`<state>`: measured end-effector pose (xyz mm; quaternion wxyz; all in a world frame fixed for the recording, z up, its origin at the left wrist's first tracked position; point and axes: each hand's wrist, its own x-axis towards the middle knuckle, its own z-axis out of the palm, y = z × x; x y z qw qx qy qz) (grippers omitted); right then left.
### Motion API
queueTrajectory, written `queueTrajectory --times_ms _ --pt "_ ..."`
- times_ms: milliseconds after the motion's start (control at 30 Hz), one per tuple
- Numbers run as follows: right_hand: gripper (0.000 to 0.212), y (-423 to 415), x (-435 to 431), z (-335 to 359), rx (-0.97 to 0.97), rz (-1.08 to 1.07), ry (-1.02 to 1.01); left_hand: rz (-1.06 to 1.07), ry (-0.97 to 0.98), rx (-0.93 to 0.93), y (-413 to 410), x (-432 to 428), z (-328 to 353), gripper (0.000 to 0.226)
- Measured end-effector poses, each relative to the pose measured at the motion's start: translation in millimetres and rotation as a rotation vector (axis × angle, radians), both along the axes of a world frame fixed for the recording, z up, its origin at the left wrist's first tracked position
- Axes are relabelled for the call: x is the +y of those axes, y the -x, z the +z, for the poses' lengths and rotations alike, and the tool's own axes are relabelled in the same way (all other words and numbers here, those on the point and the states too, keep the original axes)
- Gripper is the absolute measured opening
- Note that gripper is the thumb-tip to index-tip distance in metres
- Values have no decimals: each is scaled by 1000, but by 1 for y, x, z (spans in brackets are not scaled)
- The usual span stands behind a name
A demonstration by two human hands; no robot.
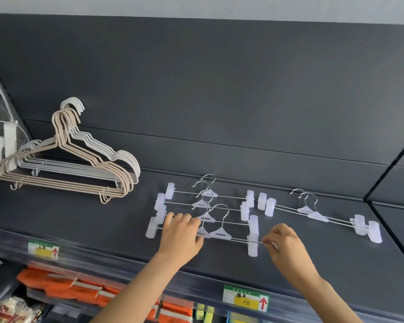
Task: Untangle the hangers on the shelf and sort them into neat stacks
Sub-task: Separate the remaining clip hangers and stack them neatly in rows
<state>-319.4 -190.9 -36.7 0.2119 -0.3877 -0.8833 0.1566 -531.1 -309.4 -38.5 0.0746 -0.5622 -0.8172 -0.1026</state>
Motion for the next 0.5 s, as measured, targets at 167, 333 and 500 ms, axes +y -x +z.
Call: queueTrajectory --times_ms 167,333,500 --pt "13 11 -16 -7 56 18 34 -209 -167 -28 12 -23 -7 21" --pt "13 20 -40 -16 104 66 28 -197 -139 -2 18 -42 -4 23" --pt "19 31 -45 -34 45 136 15 -93 -48 -50 30 -56 -17 32"
